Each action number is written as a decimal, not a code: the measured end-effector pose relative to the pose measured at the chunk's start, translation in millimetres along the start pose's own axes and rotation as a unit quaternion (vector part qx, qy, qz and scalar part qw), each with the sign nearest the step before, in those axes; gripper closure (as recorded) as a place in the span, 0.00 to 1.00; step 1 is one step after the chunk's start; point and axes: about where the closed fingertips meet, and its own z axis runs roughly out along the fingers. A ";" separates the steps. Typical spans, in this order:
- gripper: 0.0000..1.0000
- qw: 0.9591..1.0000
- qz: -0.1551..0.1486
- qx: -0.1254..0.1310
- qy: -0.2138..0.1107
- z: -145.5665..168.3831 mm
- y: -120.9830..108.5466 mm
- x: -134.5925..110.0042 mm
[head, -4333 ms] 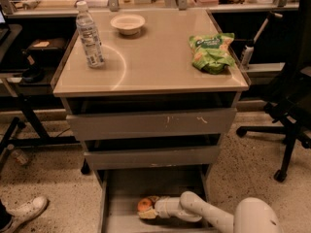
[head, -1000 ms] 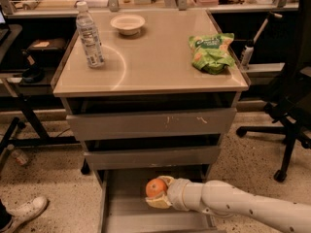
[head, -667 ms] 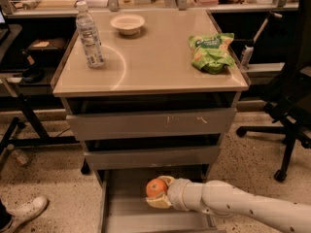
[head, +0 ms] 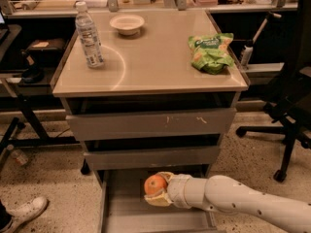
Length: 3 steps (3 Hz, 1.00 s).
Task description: Pick orange from bottom drawer and place on counter
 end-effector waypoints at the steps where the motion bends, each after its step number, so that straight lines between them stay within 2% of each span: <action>1: 1.00 1.000 -0.021 0.006 0.004 -20.6 7.9 -28.0; 2: 1.00 0.998 -0.053 0.015 0.006 -44.3 18.2 -58.0; 3: 1.00 0.998 -0.054 0.016 0.007 -47.7 19.9 -62.6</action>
Offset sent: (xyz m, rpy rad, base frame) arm -0.0276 0.0047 0.1145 -0.0922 -0.1415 0.0543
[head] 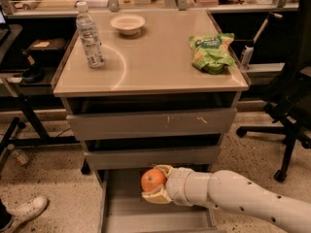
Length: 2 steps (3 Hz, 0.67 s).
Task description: Pick orange from bottom drawer and place on counter
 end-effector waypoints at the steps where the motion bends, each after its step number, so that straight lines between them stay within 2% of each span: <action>1: 1.00 1.000 -0.009 0.002 -0.005 -18.0 4.7 -21.5; 2: 1.00 1.000 -0.022 0.004 -0.021 -39.8 7.6 -48.0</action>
Offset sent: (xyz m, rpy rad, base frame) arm -0.0226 -0.0036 0.1136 0.0508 -0.1083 0.0380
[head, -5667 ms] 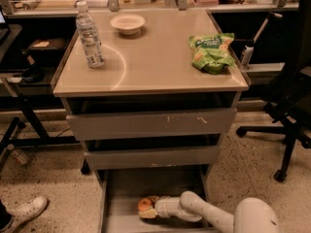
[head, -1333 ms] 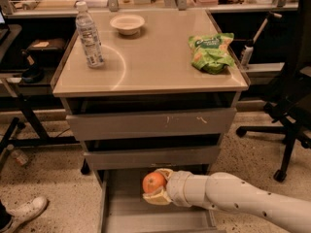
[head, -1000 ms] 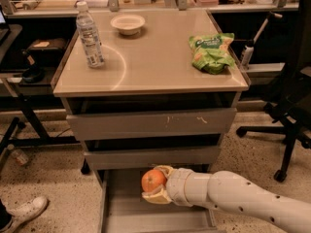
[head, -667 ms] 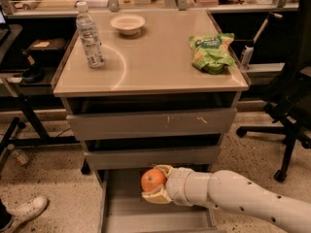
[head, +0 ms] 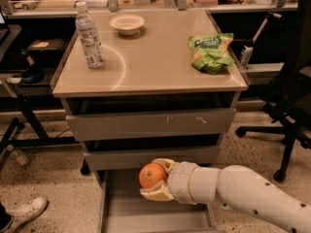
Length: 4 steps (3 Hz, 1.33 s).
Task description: Pick orange from bottom drawer and place on counter
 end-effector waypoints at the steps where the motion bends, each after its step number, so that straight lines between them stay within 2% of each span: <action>1: 1.00 1.000 -0.023 0.013 -0.014 -29.9 0.8 -32.2; 2: 1.00 1.000 -0.023 0.013 -0.014 -29.9 0.8 -32.3; 3: 1.00 0.999 -0.040 0.018 -0.024 -44.3 -0.3 -53.7; 4: 1.00 0.997 -0.064 0.027 -0.038 -64.5 -7.2 -93.7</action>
Offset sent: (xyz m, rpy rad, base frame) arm -0.0062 -0.0019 0.0366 0.0028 -0.0509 0.0107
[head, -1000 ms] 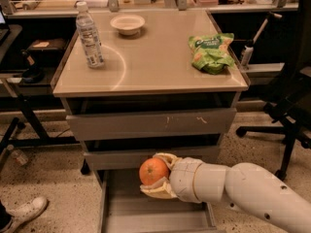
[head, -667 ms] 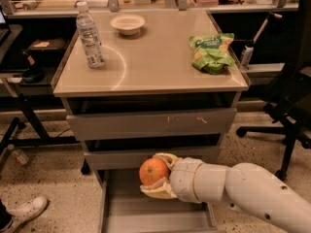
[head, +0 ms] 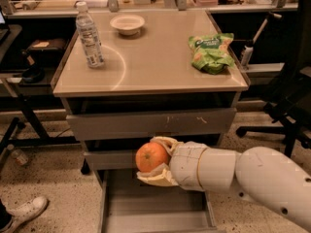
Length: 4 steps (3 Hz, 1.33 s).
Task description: Pick orange from bottom drawer and place on counter
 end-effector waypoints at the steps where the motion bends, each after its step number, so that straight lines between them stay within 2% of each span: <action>1: 1.00 1.000 -0.021 0.005 -0.005 -8.7 -23.8 -34.6; 2: 1.00 0.999 -0.035 0.012 -0.005 -7.4 -67.3 -67.9; 3: 1.00 0.999 -0.044 0.005 -0.015 10.2 -108.5 -96.6; 4: 1.00 0.998 -0.057 -0.008 -0.027 24.7 -103.9 -116.8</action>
Offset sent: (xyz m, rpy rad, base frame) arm 0.1163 0.0333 0.1278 -0.0264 -0.0951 0.0735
